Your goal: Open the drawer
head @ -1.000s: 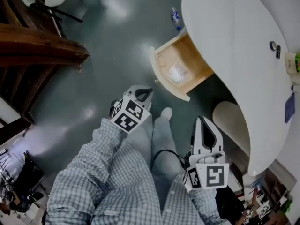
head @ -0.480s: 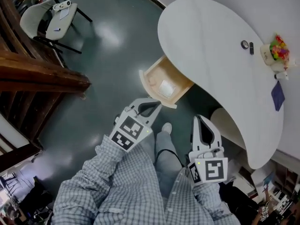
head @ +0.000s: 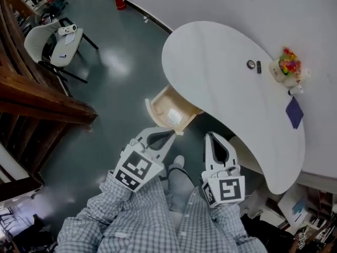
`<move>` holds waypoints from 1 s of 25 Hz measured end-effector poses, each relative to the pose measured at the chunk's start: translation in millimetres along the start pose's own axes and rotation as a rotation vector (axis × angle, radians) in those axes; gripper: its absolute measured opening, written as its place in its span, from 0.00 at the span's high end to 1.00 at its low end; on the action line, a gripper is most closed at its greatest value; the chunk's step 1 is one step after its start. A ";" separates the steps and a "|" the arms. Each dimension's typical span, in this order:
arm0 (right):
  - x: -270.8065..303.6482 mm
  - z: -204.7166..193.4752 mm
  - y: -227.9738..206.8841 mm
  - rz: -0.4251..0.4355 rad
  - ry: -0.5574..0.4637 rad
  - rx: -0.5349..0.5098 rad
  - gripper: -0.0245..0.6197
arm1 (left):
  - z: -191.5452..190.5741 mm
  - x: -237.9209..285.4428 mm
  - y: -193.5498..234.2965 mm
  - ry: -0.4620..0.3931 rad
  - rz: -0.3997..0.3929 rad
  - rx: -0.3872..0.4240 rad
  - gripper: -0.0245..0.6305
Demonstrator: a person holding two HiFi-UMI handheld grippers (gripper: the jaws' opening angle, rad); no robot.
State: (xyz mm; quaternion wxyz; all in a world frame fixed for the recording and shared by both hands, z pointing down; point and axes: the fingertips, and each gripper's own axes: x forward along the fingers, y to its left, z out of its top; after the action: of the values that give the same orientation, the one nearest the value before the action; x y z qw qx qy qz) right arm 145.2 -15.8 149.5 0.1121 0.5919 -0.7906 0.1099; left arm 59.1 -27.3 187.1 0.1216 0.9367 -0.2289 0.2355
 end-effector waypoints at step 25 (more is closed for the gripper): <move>1.8 18.1 -9.4 0.025 -0.041 -0.022 0.95 | 7.7 -1.2 -7.6 0.049 0.034 -0.052 0.95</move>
State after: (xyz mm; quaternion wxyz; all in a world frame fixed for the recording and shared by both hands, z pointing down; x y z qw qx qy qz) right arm 152.9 -25.6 133.2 0.1010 0.5829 -0.8011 0.0903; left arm 64.8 -22.9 179.0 0.1476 0.9231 -0.2481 0.2542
